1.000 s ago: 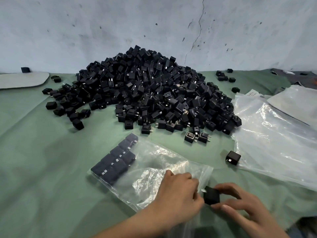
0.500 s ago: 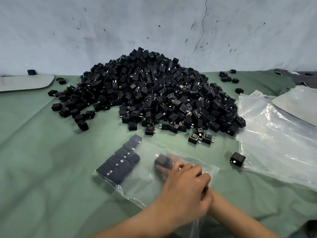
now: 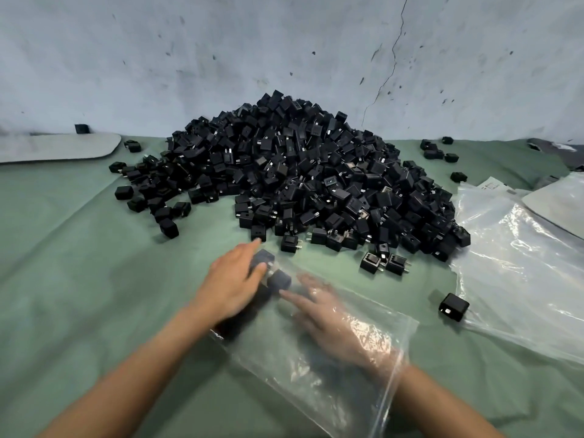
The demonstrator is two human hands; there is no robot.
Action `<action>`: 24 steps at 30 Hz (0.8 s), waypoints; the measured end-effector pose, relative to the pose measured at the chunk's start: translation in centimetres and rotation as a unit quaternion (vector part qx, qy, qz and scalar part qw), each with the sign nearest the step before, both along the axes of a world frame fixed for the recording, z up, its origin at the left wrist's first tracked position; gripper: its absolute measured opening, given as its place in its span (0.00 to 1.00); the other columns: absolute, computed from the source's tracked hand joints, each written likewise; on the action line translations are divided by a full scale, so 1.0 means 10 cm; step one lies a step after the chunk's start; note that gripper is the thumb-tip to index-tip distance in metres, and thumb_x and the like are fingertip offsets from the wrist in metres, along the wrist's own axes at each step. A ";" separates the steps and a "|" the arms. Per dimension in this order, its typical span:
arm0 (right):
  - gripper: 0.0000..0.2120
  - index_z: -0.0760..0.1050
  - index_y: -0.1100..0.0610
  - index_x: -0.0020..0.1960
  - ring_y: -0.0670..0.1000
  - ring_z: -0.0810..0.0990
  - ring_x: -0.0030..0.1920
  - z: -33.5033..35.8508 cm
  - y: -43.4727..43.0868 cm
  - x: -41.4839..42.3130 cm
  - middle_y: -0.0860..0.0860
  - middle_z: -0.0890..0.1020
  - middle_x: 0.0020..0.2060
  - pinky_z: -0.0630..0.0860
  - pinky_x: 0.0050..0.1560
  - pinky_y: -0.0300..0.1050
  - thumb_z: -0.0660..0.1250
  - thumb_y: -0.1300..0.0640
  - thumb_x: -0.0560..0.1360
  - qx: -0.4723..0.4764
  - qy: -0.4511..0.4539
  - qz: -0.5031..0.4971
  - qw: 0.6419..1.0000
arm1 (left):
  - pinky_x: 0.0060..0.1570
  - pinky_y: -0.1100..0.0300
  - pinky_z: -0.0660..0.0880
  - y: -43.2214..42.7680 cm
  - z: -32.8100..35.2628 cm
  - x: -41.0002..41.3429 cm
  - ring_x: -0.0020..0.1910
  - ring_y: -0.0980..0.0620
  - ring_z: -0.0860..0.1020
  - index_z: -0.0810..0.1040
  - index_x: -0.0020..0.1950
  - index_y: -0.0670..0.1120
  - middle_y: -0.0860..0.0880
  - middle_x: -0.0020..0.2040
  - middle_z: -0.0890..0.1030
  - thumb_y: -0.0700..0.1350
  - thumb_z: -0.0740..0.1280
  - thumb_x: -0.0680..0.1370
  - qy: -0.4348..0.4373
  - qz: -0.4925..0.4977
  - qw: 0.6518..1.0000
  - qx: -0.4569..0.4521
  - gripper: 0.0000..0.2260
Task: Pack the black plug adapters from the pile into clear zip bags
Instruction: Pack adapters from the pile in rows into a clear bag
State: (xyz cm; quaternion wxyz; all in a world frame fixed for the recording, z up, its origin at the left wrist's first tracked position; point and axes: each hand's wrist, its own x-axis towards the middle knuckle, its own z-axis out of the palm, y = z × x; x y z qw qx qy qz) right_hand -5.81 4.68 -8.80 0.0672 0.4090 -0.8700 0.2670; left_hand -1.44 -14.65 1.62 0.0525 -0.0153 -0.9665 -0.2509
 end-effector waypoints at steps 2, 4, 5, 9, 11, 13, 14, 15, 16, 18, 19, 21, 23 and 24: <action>0.23 0.55 0.36 0.72 0.53 0.53 0.76 0.09 0.15 -0.10 0.48 0.60 0.75 0.54 0.73 0.61 0.50 0.46 0.78 0.037 0.007 -0.071 0.997 | 0.74 0.59 0.50 -0.20 -0.06 -0.11 0.77 0.52 0.55 0.50 0.80 0.46 0.48 0.79 0.56 0.50 0.55 0.84 -0.057 -0.009 0.998 0.008 0.26; 0.23 0.55 0.38 0.71 0.44 0.45 0.74 0.11 0.08 0.13 0.42 0.57 0.74 0.45 0.74 0.53 0.47 0.42 0.76 0.041 -0.058 -0.020 0.997 | 0.76 0.56 0.47 -0.27 -0.13 -0.17 0.78 0.55 0.49 0.44 0.79 0.48 0.50 0.80 0.49 0.51 0.52 0.84 -0.083 -0.041 0.995 -0.029 0.27; 0.24 0.55 0.38 0.71 0.40 0.43 0.73 0.08 0.09 0.12 0.41 0.57 0.74 0.41 0.73 0.49 0.46 0.41 0.75 0.057 -0.063 -0.019 0.996 | 0.76 0.53 0.46 -0.27 -0.17 -0.18 0.78 0.57 0.46 0.42 0.79 0.49 0.52 0.80 0.46 0.52 0.51 0.84 -0.095 -0.055 0.992 -0.056 0.27; 0.25 0.54 0.42 0.75 0.36 0.38 0.70 0.28 0.00 0.01 0.41 0.54 0.76 0.34 0.71 0.42 0.50 0.46 0.78 0.108 -0.079 -0.041 0.990 | 0.75 0.52 0.41 -0.24 -0.26 -0.19 0.76 0.61 0.40 0.40 0.79 0.53 0.58 0.78 0.40 0.56 0.47 0.84 -0.125 -0.087 0.983 -0.107 0.26; 0.25 0.51 0.42 0.76 0.38 0.37 0.71 0.31 0.00 0.08 0.40 0.51 0.76 0.34 0.73 0.46 0.53 0.48 0.80 0.123 -0.103 -0.034 0.987 | 0.76 0.52 0.42 -0.23 -0.29 -0.19 0.76 0.61 0.40 0.41 0.79 0.54 0.58 0.78 0.40 0.55 0.46 0.84 -0.125 -0.092 0.982 -0.105 0.25; 0.25 0.52 0.42 0.76 0.42 0.40 0.74 0.36 0.02 0.18 0.40 0.51 0.76 0.37 0.74 0.49 0.55 0.50 0.81 0.109 -0.117 -0.032 0.987 | 0.76 0.51 0.45 -0.24 -0.30 -0.20 0.76 0.60 0.40 0.42 0.79 0.53 0.58 0.78 0.41 0.54 0.46 0.84 -0.123 -0.090 0.983 -0.097 0.25; 0.24 0.55 0.43 0.75 0.44 0.45 0.75 0.38 0.03 0.26 0.41 0.54 0.76 0.39 0.75 0.49 0.56 0.51 0.81 0.094 -0.114 -0.046 0.988 | 0.76 0.51 0.45 -0.25 -0.30 -0.21 0.76 0.60 0.41 0.42 0.79 0.53 0.58 0.78 0.41 0.54 0.46 0.84 -0.122 -0.089 0.984 -0.094 0.24; 0.22 0.59 0.45 0.74 0.47 0.50 0.76 0.39 0.04 0.37 0.43 0.58 0.75 0.43 0.76 0.49 0.56 0.52 0.81 0.071 -0.122 -0.059 0.988 | 0.76 0.51 0.46 -0.26 -0.29 -0.22 0.76 0.60 0.41 0.43 0.79 0.53 0.57 0.78 0.42 0.54 0.46 0.84 -0.120 -0.088 0.985 -0.089 0.24; 0.20 0.62 0.47 0.73 0.48 0.54 0.75 0.40 0.05 0.48 0.44 0.60 0.74 0.47 0.76 0.51 0.55 0.52 0.82 0.048 -0.153 -0.059 0.985 | 0.76 0.51 0.46 -0.28 -0.28 -0.22 0.76 0.61 0.41 0.44 0.79 0.52 0.58 0.78 0.43 0.54 0.46 0.84 -0.115 -0.086 0.986 -0.082 0.24; 0.20 0.61 0.46 0.73 0.47 0.52 0.74 0.42 0.07 0.65 0.43 0.55 0.74 0.48 0.76 0.54 0.48 0.48 0.82 0.037 -0.215 -0.019 0.976 | 0.76 0.51 0.45 -0.32 -0.27 -0.22 0.76 0.61 0.42 0.46 0.79 0.52 0.58 0.78 0.44 0.54 0.47 0.84 -0.104 -0.079 0.989 -0.067 0.24; 0.20 0.58 0.43 0.73 0.47 0.49 0.74 0.43 0.08 0.69 0.41 0.52 0.74 0.43 0.75 0.54 0.47 0.47 0.82 0.063 -0.219 0.005 0.974 | 0.76 0.51 0.46 -0.32 -0.27 -0.22 0.76 0.61 0.43 0.47 0.79 0.52 0.58 0.79 0.45 0.54 0.47 0.84 -0.104 -0.077 0.990 -0.064 0.24; 0.22 0.51 0.35 0.74 0.45 0.42 0.74 0.45 0.04 0.71 0.40 0.49 0.74 0.36 0.71 0.54 0.46 0.44 0.81 0.110 -0.174 0.027 0.978 | 0.76 0.51 0.46 -0.32 -0.28 -0.21 0.77 0.60 0.43 0.47 0.79 0.52 0.58 0.79 0.45 0.54 0.47 0.84 -0.112 -0.076 0.988 -0.069 0.24; 0.23 0.47 0.32 0.73 0.45 0.41 0.75 0.45 -0.03 0.67 0.40 0.50 0.73 0.35 0.72 0.57 0.45 0.40 0.78 0.124 -0.135 0.031 0.983 | 0.76 0.51 0.47 -0.30 -0.31 -0.20 0.77 0.59 0.43 0.46 0.79 0.52 0.57 0.79 0.45 0.54 0.47 0.84 -0.114 -0.074 0.989 -0.067 0.24; 0.24 0.47 0.31 0.73 0.46 0.43 0.75 0.44 -0.07 0.65 0.40 0.51 0.73 0.38 0.74 0.60 0.45 0.39 0.77 0.121 -0.136 0.031 0.983 | 0.76 0.51 0.47 -0.29 -0.32 -0.19 0.77 0.59 0.44 0.47 0.79 0.51 0.56 0.79 0.45 0.54 0.47 0.84 -0.111 -0.072 0.989 -0.061 0.24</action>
